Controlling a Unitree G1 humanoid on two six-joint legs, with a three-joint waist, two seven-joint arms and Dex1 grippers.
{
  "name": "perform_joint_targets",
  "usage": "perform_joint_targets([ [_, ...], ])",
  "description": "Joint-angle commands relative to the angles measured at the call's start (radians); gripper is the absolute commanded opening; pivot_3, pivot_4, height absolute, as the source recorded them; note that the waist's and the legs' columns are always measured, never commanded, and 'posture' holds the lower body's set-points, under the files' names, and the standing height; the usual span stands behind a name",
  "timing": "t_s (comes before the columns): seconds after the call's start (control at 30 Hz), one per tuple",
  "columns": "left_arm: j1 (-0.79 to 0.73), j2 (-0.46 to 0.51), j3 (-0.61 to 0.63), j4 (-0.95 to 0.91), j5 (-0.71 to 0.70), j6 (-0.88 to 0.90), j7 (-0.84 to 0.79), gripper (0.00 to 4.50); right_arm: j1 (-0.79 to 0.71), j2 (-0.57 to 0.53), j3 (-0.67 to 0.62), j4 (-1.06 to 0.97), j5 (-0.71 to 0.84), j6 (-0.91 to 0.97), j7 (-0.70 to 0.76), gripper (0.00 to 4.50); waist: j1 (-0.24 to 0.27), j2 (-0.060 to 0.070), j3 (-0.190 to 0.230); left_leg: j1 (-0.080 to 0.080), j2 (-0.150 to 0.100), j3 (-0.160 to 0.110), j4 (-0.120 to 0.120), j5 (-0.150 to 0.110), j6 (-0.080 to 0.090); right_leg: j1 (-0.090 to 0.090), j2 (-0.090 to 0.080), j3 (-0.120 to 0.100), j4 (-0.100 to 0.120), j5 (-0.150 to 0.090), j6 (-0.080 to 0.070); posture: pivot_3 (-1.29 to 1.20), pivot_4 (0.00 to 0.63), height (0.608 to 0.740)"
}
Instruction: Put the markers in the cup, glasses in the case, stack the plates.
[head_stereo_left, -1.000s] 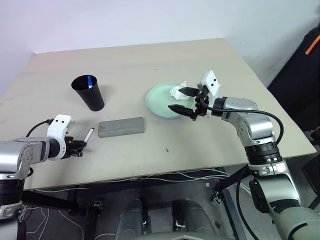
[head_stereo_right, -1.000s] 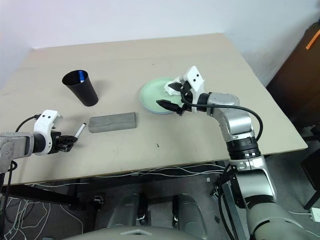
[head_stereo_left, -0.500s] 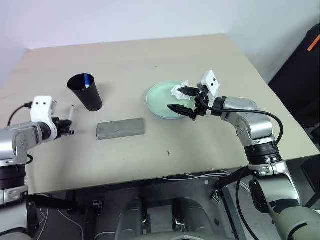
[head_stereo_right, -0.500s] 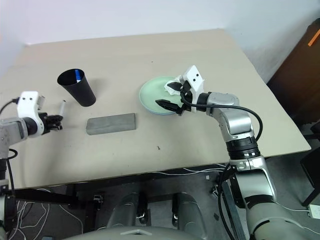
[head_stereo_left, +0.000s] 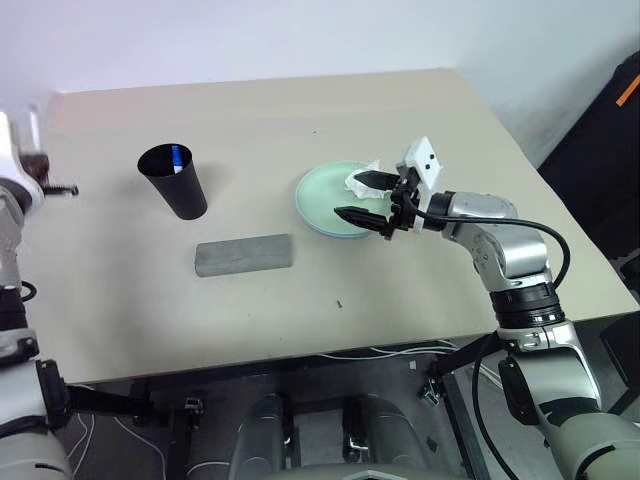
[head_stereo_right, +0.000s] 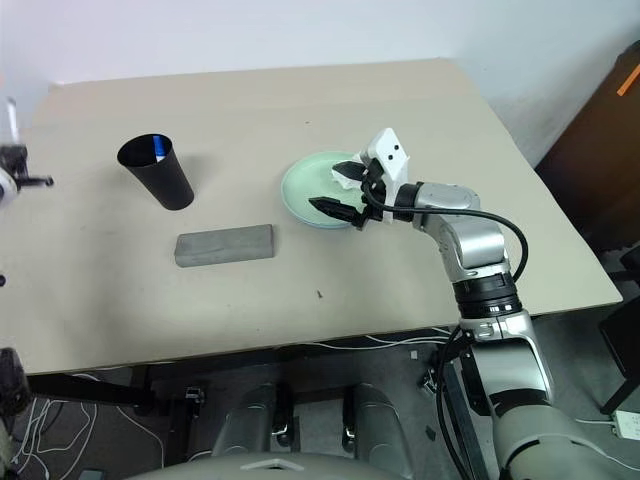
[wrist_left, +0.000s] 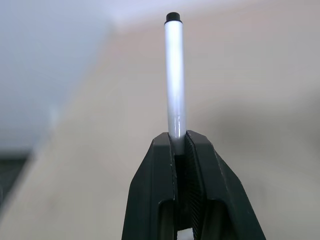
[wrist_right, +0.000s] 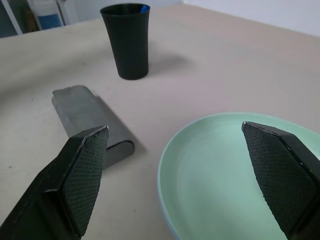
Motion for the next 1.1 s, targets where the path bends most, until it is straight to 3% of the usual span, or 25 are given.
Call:
perform_joint_targets([
  [0.03,-0.093,-0.032,0.010,0.107,0.028,-0.312,-0.013,0.03,-0.015,-0.008,-0.050,-0.068,0.045,0.001,-0.004,4.50,0.001,0.000,0.000,0.000,-0.001,0.000,0.000,0.000,0.001,0.000,-0.001,0.000,0.000,0.000,0.000,0.00,0.150,0.740],
  [0.23,-0.254,-0.169,0.010,0.288,-0.040,-0.635,-0.190,0.03,0.006,-0.013,-0.066,-0.126,0.079,0.020,-0.014,4.50,0.006,-0.001,0.000,-0.002,-0.001,0.003,0.003,0.001,0.003,0.000,0.002,0.000,0.000,0.001,0.003,0.00,0.150,0.740],
  [0.47,-0.298,-0.247,0.023,0.423,-0.088,-0.793,-0.346,0.03,0.042,-0.017,-0.068,-0.199,0.095,0.049,-0.054,4.50,-0.005,-0.001,0.000,-0.001,0.001,0.003,0.007,0.001,0.004,0.000,0.005,0.001,0.001,0.002,0.006,0.00,0.150,0.740],
  [1.1,-0.269,-0.286,0.015,0.556,-0.085,-0.795,-0.407,0.03,0.088,-0.051,-0.049,-0.257,0.086,0.065,-0.090,4.50,-0.002,-0.001,0.000,-0.002,0.001,0.003,0.009,0.001,0.004,0.001,0.006,0.001,0.002,0.002,0.008,0.00,0.150,0.740],
])
